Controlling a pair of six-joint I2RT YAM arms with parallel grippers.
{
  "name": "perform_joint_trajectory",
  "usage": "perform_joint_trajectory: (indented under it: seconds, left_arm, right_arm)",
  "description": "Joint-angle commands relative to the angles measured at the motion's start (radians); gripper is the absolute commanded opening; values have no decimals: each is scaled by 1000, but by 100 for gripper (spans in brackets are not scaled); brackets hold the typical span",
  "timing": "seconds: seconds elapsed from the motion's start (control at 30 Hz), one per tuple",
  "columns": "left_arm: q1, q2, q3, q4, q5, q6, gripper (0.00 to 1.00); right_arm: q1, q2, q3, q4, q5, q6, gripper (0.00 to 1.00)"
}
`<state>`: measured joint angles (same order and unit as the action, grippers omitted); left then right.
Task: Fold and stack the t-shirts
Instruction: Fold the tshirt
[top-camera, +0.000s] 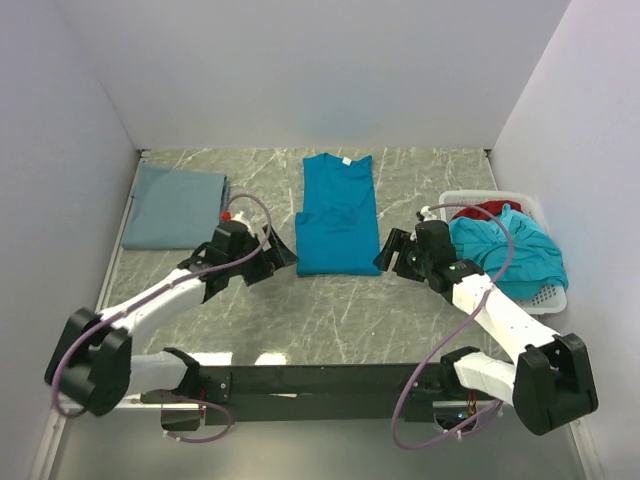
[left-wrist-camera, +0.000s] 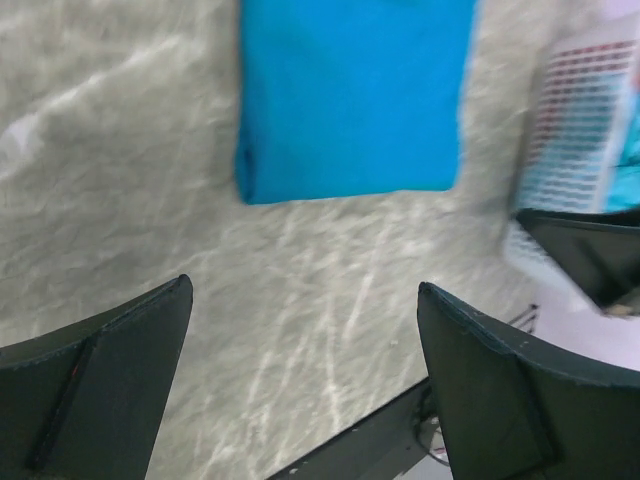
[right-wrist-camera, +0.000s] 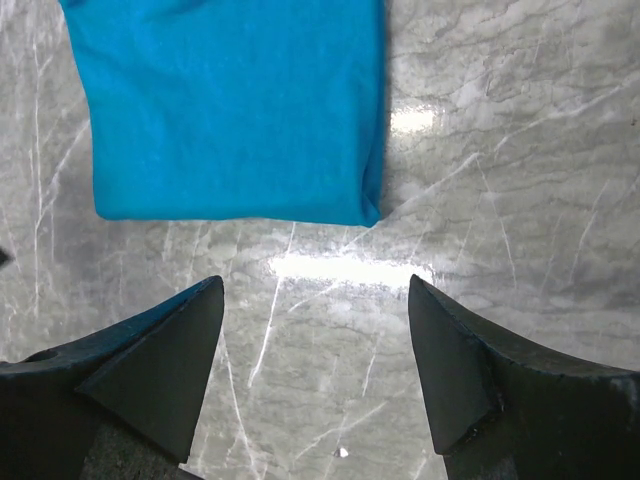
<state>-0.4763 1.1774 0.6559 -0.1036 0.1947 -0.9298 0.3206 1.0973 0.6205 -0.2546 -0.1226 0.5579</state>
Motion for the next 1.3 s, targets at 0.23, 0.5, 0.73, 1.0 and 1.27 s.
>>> perform_joint_trajectory:
  seconds: [0.23, 0.5, 0.73, 1.0, 1.27]
  left_arm:
    - [-73, 349, 151, 114, 14, 22, 88]
    - [-73, 485, 231, 56, -66, 49, 59]
    - [-73, 547, 248, 54, -37, 51, 18]
    - [-74, 582, 228, 51, -28, 36, 1]
    - [-74, 548, 199, 74, -5, 39, 1]
  right_arm:
    - [-5, 131, 41, 75, 0, 25, 77]
    - [-5, 234, 76, 87, -11, 20, 67]
    - [-6, 311, 105, 92, 0, 25, 59]
    - [-8, 401, 157, 90, 17, 19, 54]
    - [-6, 440, 148, 81, -37, 16, 29]
